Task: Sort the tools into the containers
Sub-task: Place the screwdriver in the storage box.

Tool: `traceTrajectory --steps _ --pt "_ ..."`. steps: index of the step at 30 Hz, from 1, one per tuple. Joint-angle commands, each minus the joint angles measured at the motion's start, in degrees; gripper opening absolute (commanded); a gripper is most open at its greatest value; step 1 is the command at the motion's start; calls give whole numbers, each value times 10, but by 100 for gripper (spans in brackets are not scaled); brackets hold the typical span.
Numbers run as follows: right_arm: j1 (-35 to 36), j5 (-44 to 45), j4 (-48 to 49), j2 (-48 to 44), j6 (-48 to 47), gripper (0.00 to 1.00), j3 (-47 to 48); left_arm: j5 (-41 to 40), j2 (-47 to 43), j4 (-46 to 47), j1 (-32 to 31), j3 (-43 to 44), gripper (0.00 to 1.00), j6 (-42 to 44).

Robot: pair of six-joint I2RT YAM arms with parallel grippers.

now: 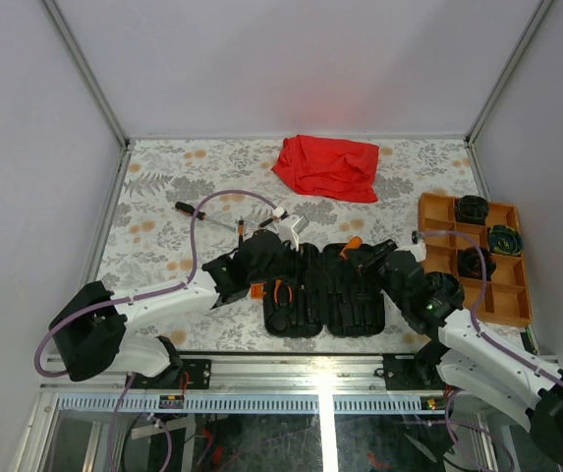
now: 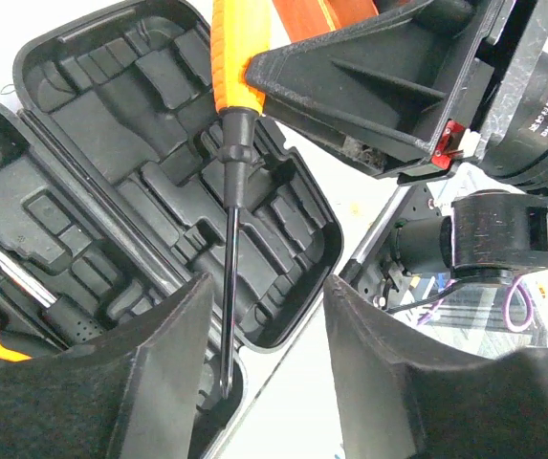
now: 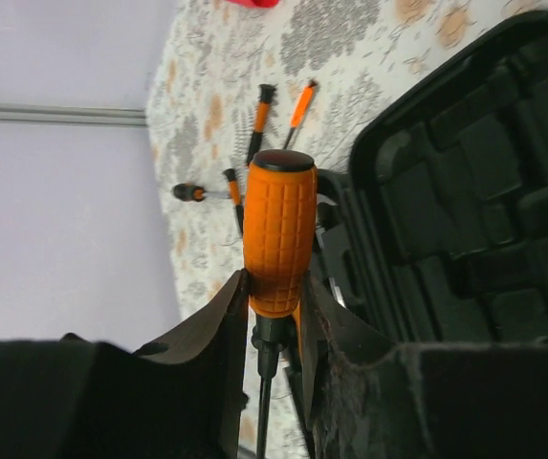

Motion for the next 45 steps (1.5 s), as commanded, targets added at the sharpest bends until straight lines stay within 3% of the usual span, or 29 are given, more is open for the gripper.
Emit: traceTrajectory --steps 1,8,12,18,28,45 --pt "2 67 -45 -15 -108 4 54 -5 -10 28 1 1 50 1" --pt "2 60 -148 -1 -313 5 117 -32 -41 -5 27 -12 51 1" --pt "2 15 -238 58 -411 7 187 -32 -51 -18 44 -21 51 6" --pt "1 -18 -326 173 -483 9 282 -70 -61 -51 52 -28 51 3" --pt "-13 -50 -353 306 -524 8 351 -97 -95 -60 55 -55 51 -10" --pt "-42 -76 -314 402 -514 7 354 -97 -116 -81 57 -68 50 -17"
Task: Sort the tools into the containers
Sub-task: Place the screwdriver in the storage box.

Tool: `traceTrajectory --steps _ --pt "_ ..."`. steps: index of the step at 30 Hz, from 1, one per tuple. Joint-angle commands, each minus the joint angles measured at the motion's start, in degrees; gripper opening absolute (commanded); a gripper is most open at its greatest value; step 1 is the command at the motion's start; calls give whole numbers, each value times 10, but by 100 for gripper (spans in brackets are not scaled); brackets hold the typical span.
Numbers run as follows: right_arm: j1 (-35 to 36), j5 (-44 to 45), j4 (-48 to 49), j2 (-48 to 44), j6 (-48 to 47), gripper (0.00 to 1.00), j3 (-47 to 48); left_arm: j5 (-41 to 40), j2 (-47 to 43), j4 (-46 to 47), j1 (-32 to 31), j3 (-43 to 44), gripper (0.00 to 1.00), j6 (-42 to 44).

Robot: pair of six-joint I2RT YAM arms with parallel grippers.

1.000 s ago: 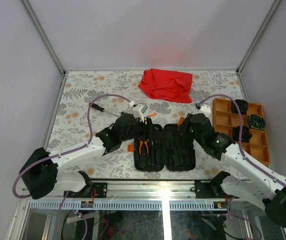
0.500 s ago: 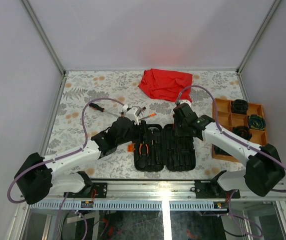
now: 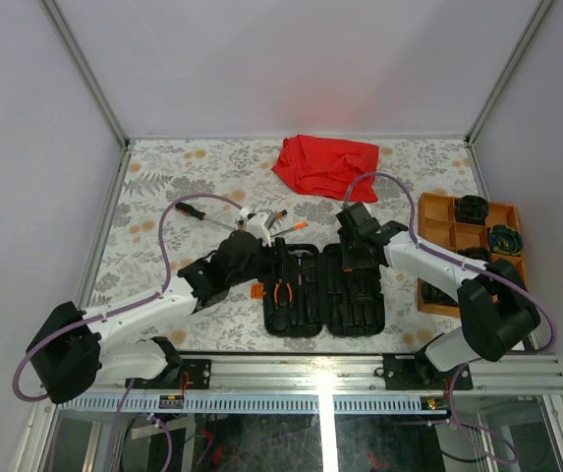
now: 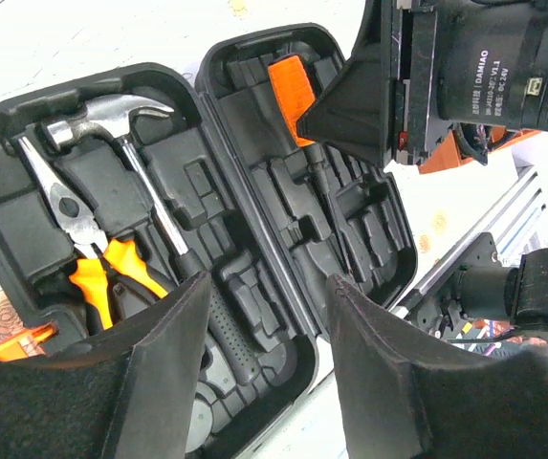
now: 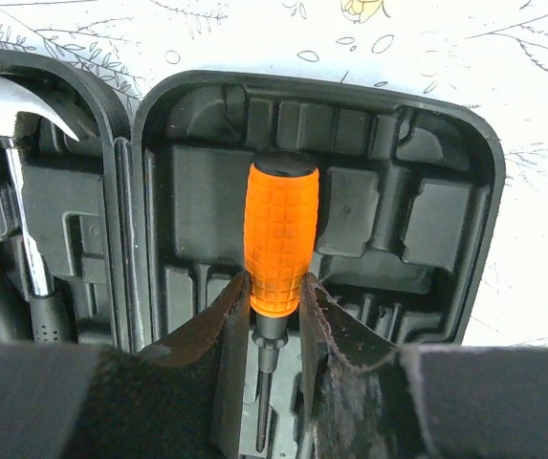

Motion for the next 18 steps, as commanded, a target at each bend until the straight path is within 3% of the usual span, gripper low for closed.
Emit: traceTrajectory --steps 1,13,18 --pt "-8 -9 17 9 -3 7 25 -13 -33 -7 4 -22 50 -11" --pt "-11 -3 33 61 7 10 37 -44 -74 -33 5 -56 51 -4" --pt "-10 12 32 56 9 20 36 -39 -37 -27 4 -45 52 -3"
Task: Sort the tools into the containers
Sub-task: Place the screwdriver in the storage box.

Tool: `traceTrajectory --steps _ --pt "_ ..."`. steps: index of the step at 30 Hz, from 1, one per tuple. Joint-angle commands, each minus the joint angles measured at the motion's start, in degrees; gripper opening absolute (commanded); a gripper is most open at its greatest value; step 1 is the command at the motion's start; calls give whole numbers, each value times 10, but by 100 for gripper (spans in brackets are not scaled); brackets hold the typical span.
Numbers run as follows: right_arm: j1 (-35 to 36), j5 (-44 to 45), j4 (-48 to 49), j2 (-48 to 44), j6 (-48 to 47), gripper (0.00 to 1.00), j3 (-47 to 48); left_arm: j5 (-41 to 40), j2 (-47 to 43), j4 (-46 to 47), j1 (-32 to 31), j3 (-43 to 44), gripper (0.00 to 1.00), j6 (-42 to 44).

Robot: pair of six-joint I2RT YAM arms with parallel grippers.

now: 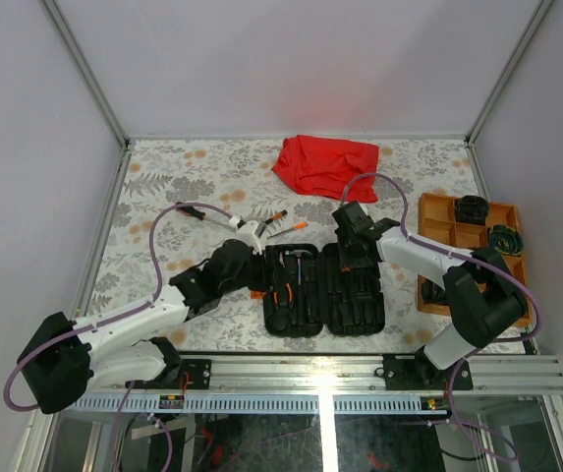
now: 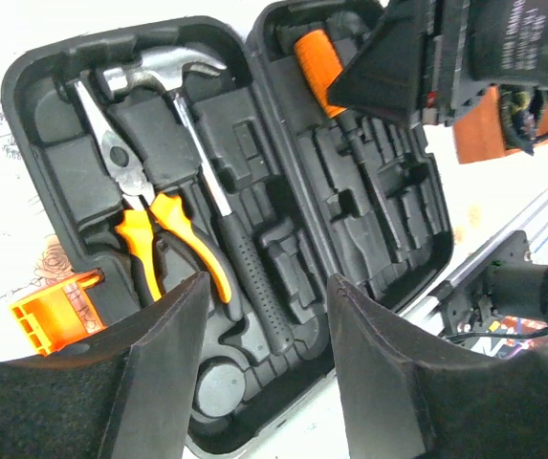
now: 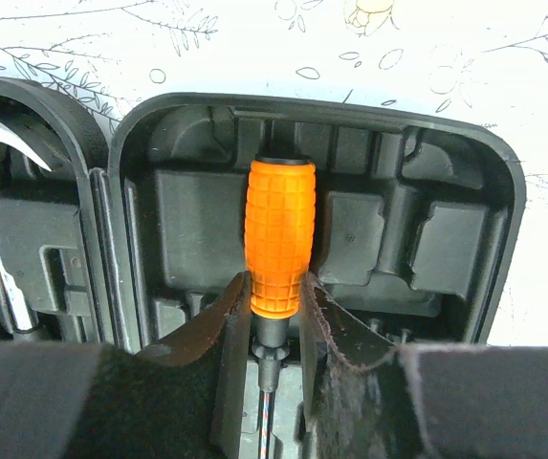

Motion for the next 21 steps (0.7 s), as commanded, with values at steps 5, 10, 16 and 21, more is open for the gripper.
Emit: traceTrajectory --steps 5,10,16,21 --pt "-4 37 29 -22 16 27 4 2 51 12 4 9 52 6" --pt "-4 53 47 -30 22 32 -4 10 67 19 4 8 52 6" --pt "-4 47 50 -13 13 45 4 17 83 26 4 7 52 3" --pt "-5 39 47 -30 6 51 9 17 92 25 4 10 52 5"
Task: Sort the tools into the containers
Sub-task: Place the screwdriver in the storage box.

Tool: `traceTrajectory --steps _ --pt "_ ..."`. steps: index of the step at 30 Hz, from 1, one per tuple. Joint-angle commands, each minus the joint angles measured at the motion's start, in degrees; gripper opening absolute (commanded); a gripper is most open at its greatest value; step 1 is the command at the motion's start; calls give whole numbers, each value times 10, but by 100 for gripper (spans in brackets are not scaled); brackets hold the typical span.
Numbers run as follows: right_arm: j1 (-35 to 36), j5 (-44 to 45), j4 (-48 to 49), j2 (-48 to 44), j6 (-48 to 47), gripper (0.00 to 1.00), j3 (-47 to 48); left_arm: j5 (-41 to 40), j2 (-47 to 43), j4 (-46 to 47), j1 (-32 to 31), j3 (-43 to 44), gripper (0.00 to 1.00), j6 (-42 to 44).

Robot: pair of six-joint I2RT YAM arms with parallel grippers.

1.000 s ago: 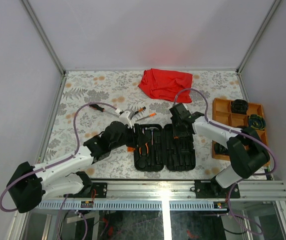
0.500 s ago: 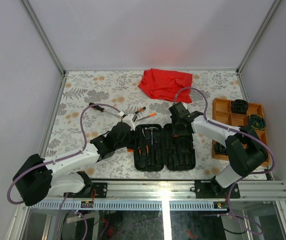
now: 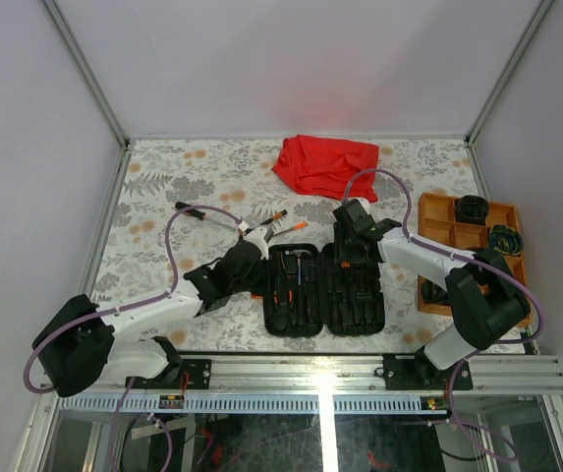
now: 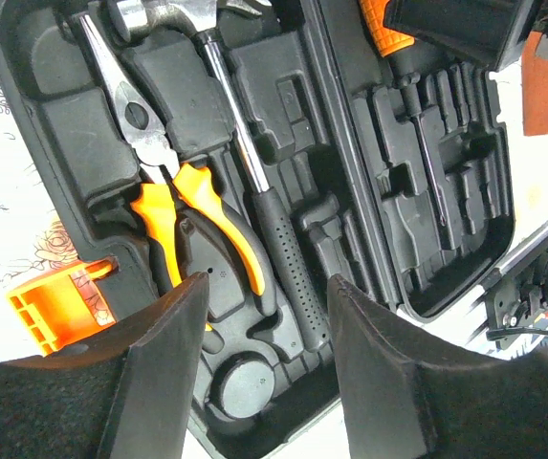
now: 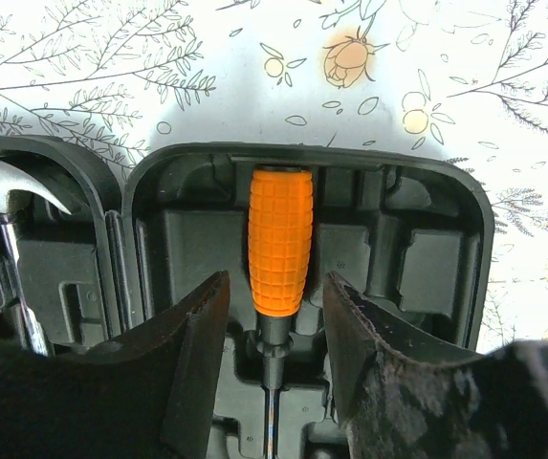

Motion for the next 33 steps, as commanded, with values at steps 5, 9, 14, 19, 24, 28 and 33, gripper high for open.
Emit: traceTrajectory --steps 5,9,14,19,24,28,33 --pt "-4 -16 -11 -55 -37 51 22 7 28 30 2 24 51 4" --pt "-4 -39 -23 -78 -48 52 12 5 51 30 -4 44 50 6" --pt "-5 -41 -40 -85 -42 50 -5 -3 81 30 -17 65 48 2" --pt "-4 -66 -53 -69 -51 44 -7 -14 111 30 -33 82 45 -7" --pt "-4 -62 -49 -73 -55 41 -13 -28 126 38 -42 85 45 -24" --pt "-5 -56 -54 -71 -52 40 -14 -39 137 38 -45 88 45 -31" --pt "-5 -54 -54 -67 -50 34 -14 -46 152 39 -52 99 45 -29"
